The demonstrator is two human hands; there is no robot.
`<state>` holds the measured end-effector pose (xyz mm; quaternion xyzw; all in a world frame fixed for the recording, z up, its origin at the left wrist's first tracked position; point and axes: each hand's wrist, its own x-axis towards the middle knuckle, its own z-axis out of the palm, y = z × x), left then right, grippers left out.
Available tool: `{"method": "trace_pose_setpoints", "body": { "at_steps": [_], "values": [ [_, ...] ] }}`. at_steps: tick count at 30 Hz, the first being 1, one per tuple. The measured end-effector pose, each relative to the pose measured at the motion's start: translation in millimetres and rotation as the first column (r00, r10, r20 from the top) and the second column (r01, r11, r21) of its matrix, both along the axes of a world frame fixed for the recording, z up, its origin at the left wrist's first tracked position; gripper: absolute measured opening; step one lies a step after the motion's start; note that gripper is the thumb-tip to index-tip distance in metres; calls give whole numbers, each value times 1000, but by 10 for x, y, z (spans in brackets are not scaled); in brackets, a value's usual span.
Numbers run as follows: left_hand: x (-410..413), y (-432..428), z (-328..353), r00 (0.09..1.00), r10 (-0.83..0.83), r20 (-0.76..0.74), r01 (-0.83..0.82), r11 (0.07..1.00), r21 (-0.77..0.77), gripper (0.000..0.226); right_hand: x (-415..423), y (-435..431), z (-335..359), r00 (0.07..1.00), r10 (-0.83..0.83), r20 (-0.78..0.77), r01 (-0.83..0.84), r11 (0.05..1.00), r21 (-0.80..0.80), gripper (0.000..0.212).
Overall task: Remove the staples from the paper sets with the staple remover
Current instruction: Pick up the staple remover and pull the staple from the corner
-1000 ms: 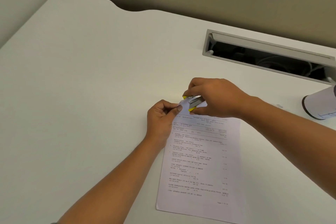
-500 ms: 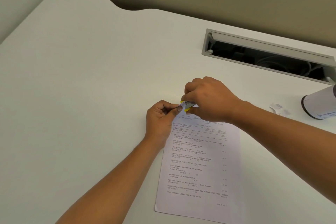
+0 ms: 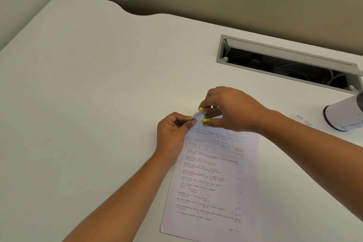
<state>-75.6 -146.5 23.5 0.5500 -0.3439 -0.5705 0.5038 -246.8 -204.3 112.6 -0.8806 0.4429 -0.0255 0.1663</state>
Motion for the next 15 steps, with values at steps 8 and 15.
{"method": "trace_pose_setpoints", "body": {
  "at_steps": [8, 15],
  "values": [
    [8, 0, 18, 1000, 14, -6, -14, 1000, 5, 17, -345, -153, 297, 929, -299, 217, 275, 952, 135, 36],
    [0, 1, 29, 1000, 23, -9, -23, 1000, 10, 15, -722, -282, -89, 685, -640, 349, 489, 759, 430, 34]
  ]
}}
